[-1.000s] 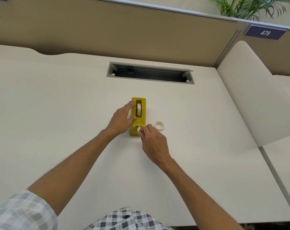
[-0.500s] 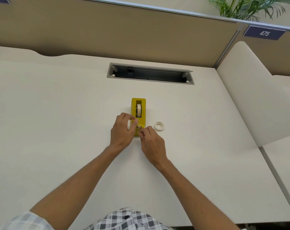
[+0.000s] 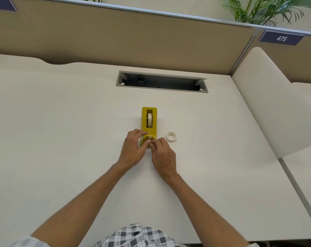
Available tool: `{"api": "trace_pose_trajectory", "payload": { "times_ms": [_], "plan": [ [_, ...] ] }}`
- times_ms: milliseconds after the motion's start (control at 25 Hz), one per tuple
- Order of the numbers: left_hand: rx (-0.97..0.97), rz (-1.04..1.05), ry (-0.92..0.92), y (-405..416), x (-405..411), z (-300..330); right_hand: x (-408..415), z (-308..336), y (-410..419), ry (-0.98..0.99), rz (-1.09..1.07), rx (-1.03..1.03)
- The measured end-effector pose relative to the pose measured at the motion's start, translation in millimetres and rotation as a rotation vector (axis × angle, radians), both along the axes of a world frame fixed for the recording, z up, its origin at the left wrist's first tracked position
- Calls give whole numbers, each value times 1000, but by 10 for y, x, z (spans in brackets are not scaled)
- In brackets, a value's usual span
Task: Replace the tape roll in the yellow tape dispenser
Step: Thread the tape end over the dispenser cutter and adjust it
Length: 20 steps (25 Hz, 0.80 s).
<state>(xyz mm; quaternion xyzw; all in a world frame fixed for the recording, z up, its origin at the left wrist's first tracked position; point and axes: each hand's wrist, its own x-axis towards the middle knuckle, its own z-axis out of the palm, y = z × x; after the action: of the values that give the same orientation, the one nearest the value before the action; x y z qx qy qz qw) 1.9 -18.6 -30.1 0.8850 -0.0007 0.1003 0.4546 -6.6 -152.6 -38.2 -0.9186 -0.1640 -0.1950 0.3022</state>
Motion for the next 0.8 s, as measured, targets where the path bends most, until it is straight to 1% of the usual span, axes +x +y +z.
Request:
{"api": "trace_pose_trajectory", "payload": {
  "times_ms": [240,480,800],
  "plan": [
    [25,-77,-15,70,-14,-44,-23,-44,39,-7,-31,62],
    [40,-54,-37,54,-16,-45,-5,-25,17,-52,-46,22],
    [92,-39,-80,42,-48,-41,-25,38,-26,-17,-62,-32]
  ]
}}
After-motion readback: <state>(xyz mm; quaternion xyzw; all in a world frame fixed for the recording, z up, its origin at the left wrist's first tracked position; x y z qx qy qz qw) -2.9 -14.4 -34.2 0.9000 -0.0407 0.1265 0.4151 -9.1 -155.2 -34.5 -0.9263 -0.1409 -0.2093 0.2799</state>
